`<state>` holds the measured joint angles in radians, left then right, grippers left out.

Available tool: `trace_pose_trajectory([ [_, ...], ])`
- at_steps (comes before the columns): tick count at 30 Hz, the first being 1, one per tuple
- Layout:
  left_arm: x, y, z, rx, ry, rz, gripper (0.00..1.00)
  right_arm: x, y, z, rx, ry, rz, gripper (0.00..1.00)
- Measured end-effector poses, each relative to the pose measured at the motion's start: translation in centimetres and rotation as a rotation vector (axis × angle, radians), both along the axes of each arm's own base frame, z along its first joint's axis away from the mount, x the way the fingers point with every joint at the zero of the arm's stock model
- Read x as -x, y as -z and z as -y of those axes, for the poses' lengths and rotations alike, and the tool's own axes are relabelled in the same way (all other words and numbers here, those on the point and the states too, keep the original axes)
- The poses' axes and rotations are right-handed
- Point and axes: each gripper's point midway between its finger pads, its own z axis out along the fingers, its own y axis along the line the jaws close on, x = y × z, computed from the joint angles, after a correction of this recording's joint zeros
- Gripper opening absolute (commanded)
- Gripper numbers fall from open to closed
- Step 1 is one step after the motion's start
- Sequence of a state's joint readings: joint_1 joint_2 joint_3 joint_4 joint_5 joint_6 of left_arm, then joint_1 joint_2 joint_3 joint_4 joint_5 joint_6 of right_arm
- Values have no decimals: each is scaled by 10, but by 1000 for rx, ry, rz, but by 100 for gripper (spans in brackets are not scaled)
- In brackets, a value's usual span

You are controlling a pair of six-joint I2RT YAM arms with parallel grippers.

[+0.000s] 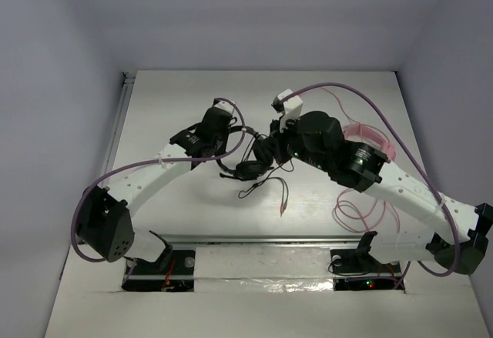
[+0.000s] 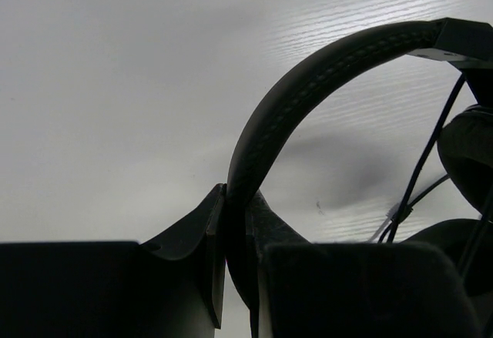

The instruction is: Wrap the headphones

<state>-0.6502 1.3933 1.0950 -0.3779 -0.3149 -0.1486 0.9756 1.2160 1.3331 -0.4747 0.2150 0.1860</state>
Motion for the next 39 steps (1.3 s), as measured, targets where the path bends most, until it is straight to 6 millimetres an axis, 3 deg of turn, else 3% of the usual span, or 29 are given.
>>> trace_pose_trajectory([
  [2, -3, 2, -5, 35, -18, -26, 0, 5, -1, -2, -9, -30, -9, 0],
  [5, -19, -14, -13, 151, -64, -34, 0, 20, 9, -2, -25, -90, -40, 0],
  [8, -39, -46, -9, 302, -75, 0, 0, 42, 35, 1, -23, -143, -99, 0],
  [11, -51, -84, 14, 481, -13, 35, 0, 66, 71, -4, 2, -203, -176, 0],
  [15, -58, -107, 30, 623, 11, 47, 0, 100, 103, -24, 33, -296, -262, 0],
  [23, -82, -105, 36, 786, -133, 41, 0, 155, 120, -92, 67, -478, -308, 0],
  [28, -84, -90, 41, 867, -202, 30, 0, 166, 118, -121, 34, -522, -293, 0],
  [33, -67, -57, 59, 879, -216, -36, 0, 164, 100, -139, -59, -541, -255, 0],
  [39, -43, -42, 93, 825, -173, -27, 0, 165, 61, -158, -177, -581, -205, 0],
])
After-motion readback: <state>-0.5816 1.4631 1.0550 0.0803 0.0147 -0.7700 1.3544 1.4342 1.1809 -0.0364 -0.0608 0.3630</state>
